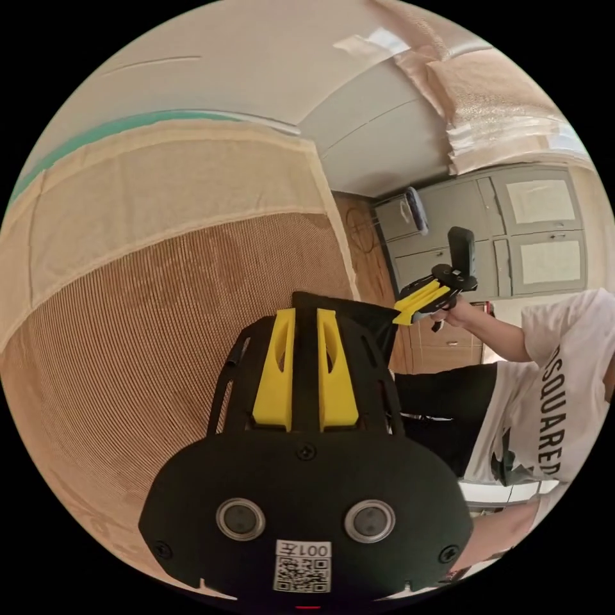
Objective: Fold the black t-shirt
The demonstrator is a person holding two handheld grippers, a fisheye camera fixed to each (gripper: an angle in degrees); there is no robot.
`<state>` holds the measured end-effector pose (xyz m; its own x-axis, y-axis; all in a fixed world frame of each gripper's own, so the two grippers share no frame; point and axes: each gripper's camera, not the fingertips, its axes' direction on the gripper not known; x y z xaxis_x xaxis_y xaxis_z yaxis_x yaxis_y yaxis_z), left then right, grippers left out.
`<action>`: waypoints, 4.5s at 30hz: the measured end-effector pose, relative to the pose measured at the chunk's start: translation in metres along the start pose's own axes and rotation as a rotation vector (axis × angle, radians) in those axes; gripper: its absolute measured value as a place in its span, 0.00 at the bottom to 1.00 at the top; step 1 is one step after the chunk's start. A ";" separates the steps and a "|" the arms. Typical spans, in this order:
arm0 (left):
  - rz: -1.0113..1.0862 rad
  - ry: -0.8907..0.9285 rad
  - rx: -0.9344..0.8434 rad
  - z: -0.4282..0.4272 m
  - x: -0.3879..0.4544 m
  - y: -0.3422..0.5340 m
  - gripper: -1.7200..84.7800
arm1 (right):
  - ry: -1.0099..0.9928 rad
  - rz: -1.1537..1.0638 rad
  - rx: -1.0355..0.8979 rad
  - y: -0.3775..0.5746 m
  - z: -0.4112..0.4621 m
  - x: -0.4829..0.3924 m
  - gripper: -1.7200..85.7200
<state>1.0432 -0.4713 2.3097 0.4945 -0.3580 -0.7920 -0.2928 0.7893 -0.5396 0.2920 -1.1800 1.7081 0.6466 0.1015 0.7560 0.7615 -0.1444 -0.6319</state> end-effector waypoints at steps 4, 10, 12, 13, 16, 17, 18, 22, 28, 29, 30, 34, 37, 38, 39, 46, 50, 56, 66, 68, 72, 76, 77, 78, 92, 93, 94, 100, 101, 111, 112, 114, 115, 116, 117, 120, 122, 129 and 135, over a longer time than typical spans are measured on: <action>0.057 -0.031 -0.109 -0.012 -0.006 -0.023 0.08 | 0.015 -0.035 -0.014 0.008 -0.001 0.005 0.03; 0.108 -0.023 -0.183 -0.024 -0.009 -0.035 0.09 | 0.051 -0.096 -0.037 0.014 0.007 0.005 0.03; 0.128 -0.070 -0.198 -0.024 -0.007 -0.035 0.07 | 0.066 -0.112 -0.038 0.016 0.012 0.005 0.03; 0.132 -0.144 -0.203 -0.024 -0.004 -0.035 0.05 | 0.071 -0.114 -0.038 0.016 0.013 0.004 0.03; 0.157 -0.217 -0.174 -0.033 0.001 -0.032 0.02 | 0.077 -0.122 -0.038 0.020 0.021 0.004 0.03; 0.154 -0.192 -0.136 -0.040 0.001 -0.030 0.01 | 0.086 -0.124 -0.044 0.023 0.024 0.005 0.03; 0.154 -0.182 -0.120 -0.045 0.001 -0.029 0.01 | 0.103 -0.124 -0.051 0.026 0.027 0.005 0.03; 0.184 -0.152 -0.077 -0.073 0.003 -0.018 0.01 | 0.128 -0.108 -0.047 0.040 0.034 0.008 0.03; 0.254 -0.112 -0.053 -0.110 0.009 0.013 0.01 | 0.050 -0.093 0.012 0.060 0.045 -0.008 0.03; 0.277 -0.104 -0.038 -0.121 0.012 0.024 0.01 | 0.036 -0.125 0.015 0.063 0.048 -0.020 0.03; 0.292 -0.100 -0.031 -0.127 0.014 0.030 0.01 | 0.020 -0.161 0.010 0.065 0.051 -0.034 0.03; 0.373 -0.074 0.008 -0.172 0.025 0.088 0.01 | -0.054 -0.292 -0.044 0.071 0.076 -0.081 0.03; 0.389 -0.085 0.042 -0.200 0.033 0.145 0.01 | -0.121 -0.396 -0.124 0.079 0.118 -0.119 0.03; 0.376 -0.101 0.046 -0.208 0.035 0.170 0.01 | -0.130 -0.433 -0.159 0.085 0.140 -0.133 0.03; 0.367 -0.111 0.043 -0.211 0.036 0.184 0.01 | -0.135 -0.462 -0.202 0.091 0.164 -0.145 0.03; 0.036 -0.197 0.050 -0.202 0.026 0.348 0.01 | -0.009 -0.617 -0.400 0.149 0.300 -0.185 0.03; -0.208 -0.190 0.152 -0.182 0.018 0.441 0.04 | 0.102 -0.690 -0.572 0.194 0.360 -0.195 0.03; -0.408 -0.177 0.400 -0.174 0.037 0.532 0.06 | 0.209 -0.697 -0.556 0.222 0.368 -0.221 0.05; -0.521 -0.239 0.418 -0.148 0.071 0.556 0.11 | 0.460 -0.695 -0.439 0.259 0.450 -0.286 0.09; -0.574 -0.296 0.391 -0.146 0.077 0.571 0.06 | 0.536 -0.675 -0.450 0.270 0.472 -0.295 0.07; -0.584 -0.271 0.378 -0.150 0.087 0.601 0.01 | 0.644 -0.728 -0.422 0.296 0.497 -0.319 0.04; -0.604 -0.228 0.392 -0.156 0.096 0.644 0.01 | 0.608 -0.724 -0.424 0.305 0.501 -0.329 0.03; -0.619 -0.216 0.395 -0.155 0.097 0.656 0.01 | 0.599 -0.726 -0.438 0.307 0.505 -0.332 0.03; -0.627 -0.212 0.392 -0.154 0.097 0.662 0.01 | 0.600 -0.732 -0.458 0.309 0.511 -0.335 0.03; -0.724 -0.233 0.486 -0.137 0.166 0.758 0.05 | 0.700 -0.715 -0.329 0.293 0.516 -0.394 0.02; -0.709 -0.236 0.485 -0.135 0.171 0.758 0.05 | 0.718 -0.702 -0.312 0.285 0.516 -0.394 0.02; -0.674 -0.240 0.481 -0.131 0.182 0.757 0.05 | 0.722 -0.692 -0.310 0.280 0.517 -0.394 0.02; -0.658 -0.329 0.351 -0.082 0.216 0.758 0.02 | 0.802 -0.646 -0.403 0.257 0.547 -0.385 0.02; -0.719 -0.367 0.286 -0.072 0.217 0.766 0.02 | 0.792 -0.632 -0.399 0.257 0.549 -0.387 0.02; -0.916 -0.264 0.446 -0.057 0.290 0.858 0.02 | 0.729 -0.782 -0.348 0.209 0.569 -0.453 0.02; -0.895 -0.232 0.462 -0.050 0.301 0.861 0.02 | 0.719 -0.797 -0.343 0.201 0.574 -0.457 0.03; -0.873 -0.203 0.457 -0.037 0.316 0.862 0.03 | 0.686 -0.850 -0.349 0.166 0.602 -0.471 0.03; -0.868 -0.199 0.427 -0.026 0.325 0.862 0.02 | 0.678 -0.864 -0.349 0.158 0.610 -0.475 0.03; -0.877 -0.218 0.398 -0.014 0.333 0.863 0.02 | 0.667 -0.894 -0.354 0.142 0.627 -0.480 0.03; -0.882 -0.226 0.387 -0.008 0.336 0.864 0.02 | 0.664 -0.923 -0.375 0.130 0.645 -0.484 0.03; -0.963 -0.266 0.393 0.020 0.353 0.884 0.01 | 0.709 -0.966 -0.474 0.109 0.692 -0.485 0.03; -1.041 -0.234 0.472 0.029 0.366 0.912 0.01 | 0.683 -0.939 -0.490 0.098 0.704 -0.486 0.03; -1.119 -0.173 0.669 0.036 0.427 1.009 0.01 | 0.562 -0.986 -0.494 0.059 0.708 -0.541 0.03; -1.590 -0.403 0.725 0.046 0.491 1.187 0.05 | 0.289 -1.302 -0.598 0.073 0.803 -0.659 0.04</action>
<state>0.9763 0.3129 1.2937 0.0969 -0.8712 0.4813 0.9410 -0.0773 -0.3293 -0.0423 -0.4671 1.0268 -0.5566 0.2909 0.7782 0.6100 -0.4929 0.6205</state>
